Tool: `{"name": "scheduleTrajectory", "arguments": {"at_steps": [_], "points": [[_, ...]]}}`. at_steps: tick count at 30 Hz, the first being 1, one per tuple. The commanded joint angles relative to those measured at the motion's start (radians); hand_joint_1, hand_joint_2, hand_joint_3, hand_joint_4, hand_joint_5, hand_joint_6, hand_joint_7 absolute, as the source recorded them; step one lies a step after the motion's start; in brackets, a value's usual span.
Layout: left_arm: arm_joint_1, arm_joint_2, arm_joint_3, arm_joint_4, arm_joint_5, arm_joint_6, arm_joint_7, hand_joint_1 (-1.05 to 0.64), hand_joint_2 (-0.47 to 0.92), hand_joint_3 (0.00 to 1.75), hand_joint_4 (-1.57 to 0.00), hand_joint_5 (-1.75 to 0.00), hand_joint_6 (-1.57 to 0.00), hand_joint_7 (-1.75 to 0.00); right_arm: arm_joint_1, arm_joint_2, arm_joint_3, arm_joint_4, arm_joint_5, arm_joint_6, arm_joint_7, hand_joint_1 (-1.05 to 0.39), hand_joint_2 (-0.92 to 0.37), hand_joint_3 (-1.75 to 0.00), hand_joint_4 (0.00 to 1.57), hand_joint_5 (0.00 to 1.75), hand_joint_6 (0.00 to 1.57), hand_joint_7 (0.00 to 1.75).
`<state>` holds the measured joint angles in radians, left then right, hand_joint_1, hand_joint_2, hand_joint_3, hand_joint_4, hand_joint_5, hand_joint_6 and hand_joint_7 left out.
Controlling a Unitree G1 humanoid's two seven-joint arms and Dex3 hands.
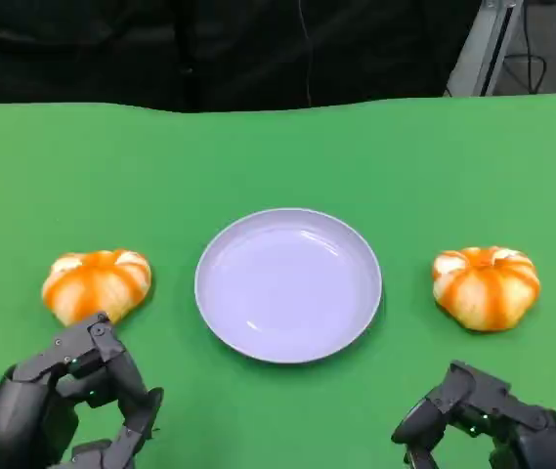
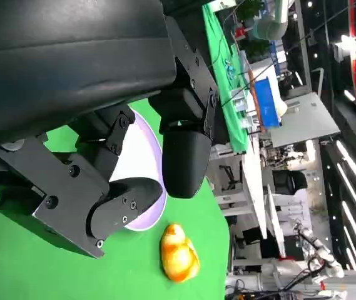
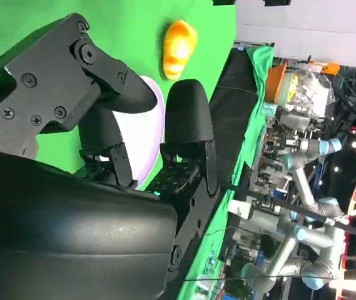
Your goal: Grasp the bread from the table and place it into the plate.
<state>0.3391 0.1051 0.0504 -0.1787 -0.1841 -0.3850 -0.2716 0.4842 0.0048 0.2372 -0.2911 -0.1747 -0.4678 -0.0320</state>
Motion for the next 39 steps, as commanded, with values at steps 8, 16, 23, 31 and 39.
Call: {"name": "scheduleTrajectory", "arguments": {"at_steps": [8,16,23,31,39], "points": [[0.005,0.005,0.019,-0.018,0.029,0.008,0.022,-0.03,0.52,1.07,-0.83,-1.75,-0.70,-1.69,0.010,-0.001,-0.001,-0.007,0.008,-0.003,-0.004,-0.12,-0.37,-1.25,0.68,1.59,0.75,1.33],[-0.128,0.174,0.020,-0.091,0.378,0.237,0.068,-0.18,0.84,0.32,-0.45,-0.84,-0.53,-0.29,0.005,0.002,0.005,-0.001,-0.005,-0.005,-0.013,-0.13,-0.37,-1.24,0.68,1.59,0.75,1.33],[-0.234,0.294,-0.036,-0.076,0.664,0.310,0.066,-0.47,0.92,0.09,-0.26,-0.44,-0.34,-0.01,-0.006,0.002,0.004,0.015,-0.001,-0.011,-0.015,-0.13,-0.38,-1.23,0.69,1.60,0.76,1.32],[-0.342,0.349,-0.117,0.010,0.859,0.366,0.094,-0.57,0.92,0.05,-0.17,-0.27,-0.26,0.00,-0.006,-0.003,0.001,0.016,0.003,-0.015,-0.012,-0.13,-0.38,-1.23,0.69,1.60,0.76,1.31],[-0.482,0.337,-0.225,0.190,1.026,0.441,0.142,-0.62,0.92,0.06,-0.09,-0.21,-0.21,0.00,-0.001,-0.005,0.002,0.015,0.002,-0.022,-0.013,-0.13,-0.38,-1.22,0.69,1.60,0.76,1.32]]}}
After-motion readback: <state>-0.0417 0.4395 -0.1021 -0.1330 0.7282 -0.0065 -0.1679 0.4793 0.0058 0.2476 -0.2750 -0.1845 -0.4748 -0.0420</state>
